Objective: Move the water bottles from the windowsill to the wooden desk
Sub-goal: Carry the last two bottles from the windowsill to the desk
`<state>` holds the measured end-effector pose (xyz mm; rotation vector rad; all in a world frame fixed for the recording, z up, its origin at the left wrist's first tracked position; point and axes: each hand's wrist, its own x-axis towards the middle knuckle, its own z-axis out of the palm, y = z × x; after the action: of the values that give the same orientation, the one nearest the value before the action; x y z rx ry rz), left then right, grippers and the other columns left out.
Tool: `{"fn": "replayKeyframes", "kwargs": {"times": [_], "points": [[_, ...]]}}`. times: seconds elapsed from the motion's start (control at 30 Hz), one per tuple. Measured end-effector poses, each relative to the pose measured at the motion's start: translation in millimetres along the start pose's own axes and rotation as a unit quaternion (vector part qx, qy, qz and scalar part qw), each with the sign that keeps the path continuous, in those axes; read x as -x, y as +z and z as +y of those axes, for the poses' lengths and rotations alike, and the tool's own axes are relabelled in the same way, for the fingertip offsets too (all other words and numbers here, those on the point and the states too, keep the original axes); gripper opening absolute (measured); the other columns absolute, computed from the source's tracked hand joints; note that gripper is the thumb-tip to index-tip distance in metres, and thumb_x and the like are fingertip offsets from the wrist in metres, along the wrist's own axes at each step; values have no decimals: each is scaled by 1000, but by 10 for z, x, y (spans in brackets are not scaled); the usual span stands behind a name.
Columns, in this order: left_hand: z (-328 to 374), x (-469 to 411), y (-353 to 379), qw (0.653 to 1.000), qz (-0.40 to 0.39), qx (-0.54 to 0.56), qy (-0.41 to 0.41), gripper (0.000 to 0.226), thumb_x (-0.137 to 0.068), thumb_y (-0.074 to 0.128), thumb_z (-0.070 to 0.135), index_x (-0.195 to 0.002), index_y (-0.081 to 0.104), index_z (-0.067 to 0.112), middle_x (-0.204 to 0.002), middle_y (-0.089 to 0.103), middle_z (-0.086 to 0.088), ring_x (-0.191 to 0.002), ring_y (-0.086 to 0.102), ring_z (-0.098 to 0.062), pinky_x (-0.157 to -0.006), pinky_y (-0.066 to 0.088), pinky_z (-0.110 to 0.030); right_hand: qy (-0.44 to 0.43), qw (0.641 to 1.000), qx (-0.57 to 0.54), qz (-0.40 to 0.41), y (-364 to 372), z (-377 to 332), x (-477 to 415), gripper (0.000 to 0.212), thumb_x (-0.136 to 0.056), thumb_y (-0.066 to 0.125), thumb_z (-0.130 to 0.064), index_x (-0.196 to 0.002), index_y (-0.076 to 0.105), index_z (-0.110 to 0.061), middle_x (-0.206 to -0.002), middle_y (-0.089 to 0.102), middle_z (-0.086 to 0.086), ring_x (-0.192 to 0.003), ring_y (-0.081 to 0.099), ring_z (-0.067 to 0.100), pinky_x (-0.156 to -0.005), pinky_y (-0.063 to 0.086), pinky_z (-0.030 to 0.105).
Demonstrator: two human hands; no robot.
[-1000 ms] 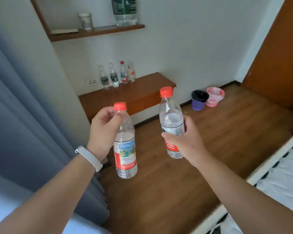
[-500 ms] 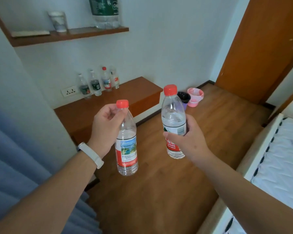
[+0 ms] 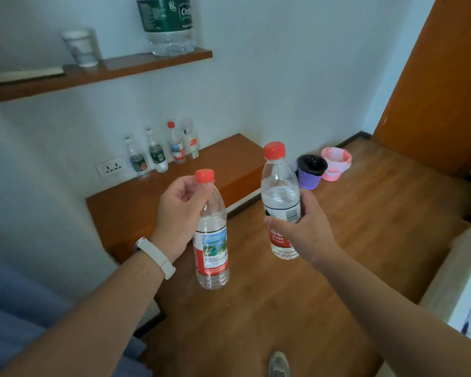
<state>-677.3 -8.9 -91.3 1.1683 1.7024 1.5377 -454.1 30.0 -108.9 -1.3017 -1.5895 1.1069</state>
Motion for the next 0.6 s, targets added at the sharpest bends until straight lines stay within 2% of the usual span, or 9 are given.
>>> {"fn": "replayKeyframes", "kwargs": {"times": [0.1,0.33,0.43,0.6], "points": [[81,-370,367,1000,-6,-3,-6,18,-90,67,35,-105,69,24,-94,72,5,-91,69,-14,-88,57,-40,-17,1000,11,-13,-213,0,-466,62,-74,84,-29,-124,46,-33,-110,60,-16,-97,60,6,-84,49,29],[283,-1069,1142,1000,-4,-2,2,18,-91,65,37,-107,69,29,-96,71,10,-95,68,-13,-92,57,-43,-25,1000,-1,-11,-757,85,-1379,67,-73,84,-30,-129,46,-30,-114,62,-11,-101,61,9,-86,52,30],[309,-1263,1365,1000,0,-4,6,16,-92,65,36,-106,70,30,-94,71,10,-94,68,-12,-91,57,-43,-31,999,-9,-8,-921,174,-1624,67,-73,84,-29,-128,47,-30,-113,62,-12,-99,61,7,-77,49,21],[325,-1528,1537,1000,-1,-3,18,18,-93,64,34,-108,69,28,-95,71,7,-94,68,-12,-90,57,-42,-23,999,-26,-7,-1098,297,-1907,61,-72,85,-26,-122,51,-31,-106,65,-13,-94,64,5,-75,49,20]]}}
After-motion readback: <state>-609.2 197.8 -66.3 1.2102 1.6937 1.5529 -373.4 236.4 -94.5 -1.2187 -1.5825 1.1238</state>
